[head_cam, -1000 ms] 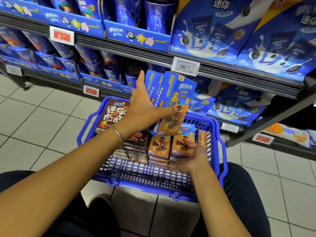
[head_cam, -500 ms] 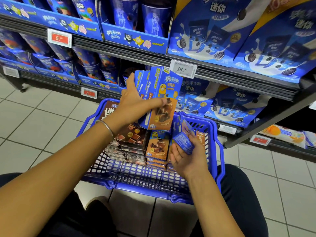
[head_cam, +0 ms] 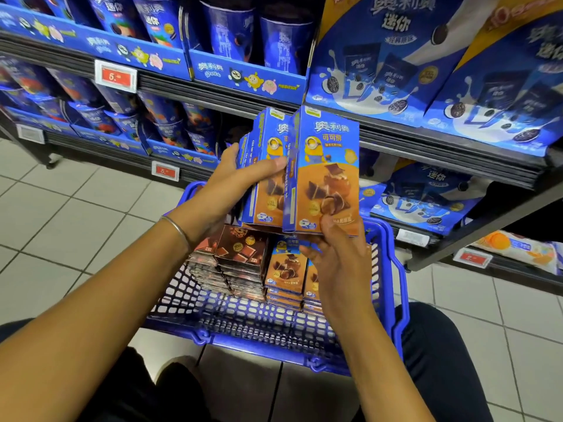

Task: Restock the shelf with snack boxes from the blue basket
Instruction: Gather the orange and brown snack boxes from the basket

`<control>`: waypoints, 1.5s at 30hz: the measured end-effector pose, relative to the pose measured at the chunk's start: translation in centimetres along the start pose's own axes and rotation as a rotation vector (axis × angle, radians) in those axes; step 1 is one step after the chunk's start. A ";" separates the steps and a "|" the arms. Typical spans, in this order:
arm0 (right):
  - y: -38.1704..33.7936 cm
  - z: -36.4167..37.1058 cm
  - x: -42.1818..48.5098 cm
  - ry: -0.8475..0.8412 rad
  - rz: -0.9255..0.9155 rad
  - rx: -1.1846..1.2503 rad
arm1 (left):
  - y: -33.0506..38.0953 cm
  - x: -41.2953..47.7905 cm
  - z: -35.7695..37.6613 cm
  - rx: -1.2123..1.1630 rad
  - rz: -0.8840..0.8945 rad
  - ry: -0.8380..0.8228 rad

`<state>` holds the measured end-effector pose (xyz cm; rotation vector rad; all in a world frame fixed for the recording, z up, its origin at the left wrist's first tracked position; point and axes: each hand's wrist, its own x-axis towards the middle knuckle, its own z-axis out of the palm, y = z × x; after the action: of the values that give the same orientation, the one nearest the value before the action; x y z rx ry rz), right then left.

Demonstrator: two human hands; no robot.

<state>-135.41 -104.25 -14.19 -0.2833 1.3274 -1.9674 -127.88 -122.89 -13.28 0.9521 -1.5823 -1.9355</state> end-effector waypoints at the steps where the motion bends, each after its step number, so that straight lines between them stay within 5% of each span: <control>1: 0.0 0.1 0.1 -0.002 -0.018 -0.072 | -0.1 0.1 -0.3 -0.002 0.008 -0.001; 8: -0.3 1.6 1.9 -0.027 0.025 -0.388 | -0.6 1.3 -2.0 -0.029 0.019 -0.061; 14: -7.3 5.9 1.4 -0.091 0.114 -0.372 | 4.2 -0.9 -2.6 -0.144 -0.050 -0.074; 25: -40.1 21.0 -9.5 -0.221 0.195 -0.356 | 35.3 -14.7 1.8 -0.214 0.064 0.021; 32: -61.1 29.8 -16.2 -0.336 -0.005 -0.389 | 57.0 -20.9 5.4 -0.231 0.273 0.035; 45: -75.8 36.4 -18.7 -0.404 -0.396 -0.286 | 77.4 -21.1 7.2 -0.114 0.646 0.011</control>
<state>-136.22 -102.56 71.98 -1.0933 1.3470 -1.8829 -125.18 -120.74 67.20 0.3340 -1.5082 -1.5316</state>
